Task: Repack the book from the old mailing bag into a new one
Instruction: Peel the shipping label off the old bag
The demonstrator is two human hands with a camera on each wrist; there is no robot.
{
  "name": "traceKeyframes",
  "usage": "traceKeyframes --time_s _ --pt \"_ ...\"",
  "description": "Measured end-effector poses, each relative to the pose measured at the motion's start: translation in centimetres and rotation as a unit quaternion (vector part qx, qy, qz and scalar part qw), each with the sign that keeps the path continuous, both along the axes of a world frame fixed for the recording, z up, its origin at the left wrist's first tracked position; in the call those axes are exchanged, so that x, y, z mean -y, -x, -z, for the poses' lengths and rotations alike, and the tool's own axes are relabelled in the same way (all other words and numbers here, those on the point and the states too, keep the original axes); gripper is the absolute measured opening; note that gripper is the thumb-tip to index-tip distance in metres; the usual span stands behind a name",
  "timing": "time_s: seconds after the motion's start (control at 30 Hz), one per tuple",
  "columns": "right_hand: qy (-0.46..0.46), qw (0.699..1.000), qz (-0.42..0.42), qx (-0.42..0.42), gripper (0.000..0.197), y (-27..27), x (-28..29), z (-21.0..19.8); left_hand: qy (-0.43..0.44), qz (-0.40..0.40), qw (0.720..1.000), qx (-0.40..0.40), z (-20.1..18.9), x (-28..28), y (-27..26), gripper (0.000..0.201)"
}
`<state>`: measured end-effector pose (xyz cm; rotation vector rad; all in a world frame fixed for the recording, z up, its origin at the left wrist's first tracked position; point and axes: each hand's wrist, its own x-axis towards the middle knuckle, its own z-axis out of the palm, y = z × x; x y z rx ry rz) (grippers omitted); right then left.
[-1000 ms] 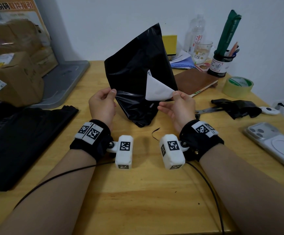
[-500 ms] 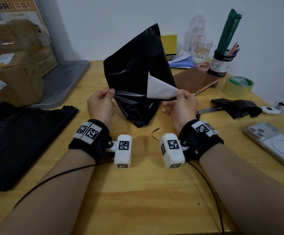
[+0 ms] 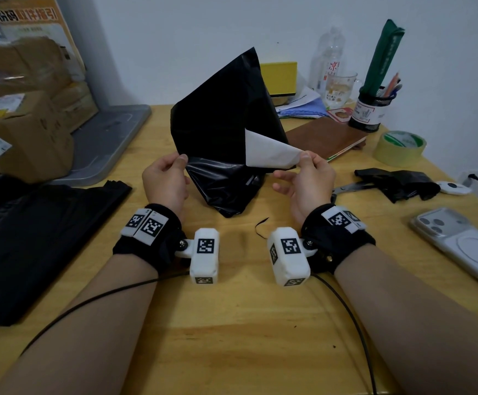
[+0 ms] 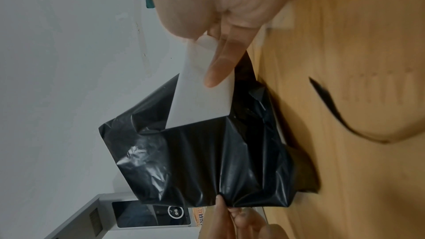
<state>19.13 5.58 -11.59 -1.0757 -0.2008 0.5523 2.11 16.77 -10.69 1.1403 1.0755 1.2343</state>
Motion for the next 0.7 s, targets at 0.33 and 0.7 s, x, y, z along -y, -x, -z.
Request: traceKeyframes --time_s 0.33,0.7 --pt "-0.003 1.000 0.005 -0.003 0.018 -0.14 -0.05 0.01 0.026 -0.017 1.000 0.001 -0.13 -0.14 0.32 0.009" --pt "-0.016 0.999 0.022 -0.024 0.023 -0.29 -0.01 0.00 0.044 -0.014 0.999 0.025 -0.14 0.05 0.42 0.010"
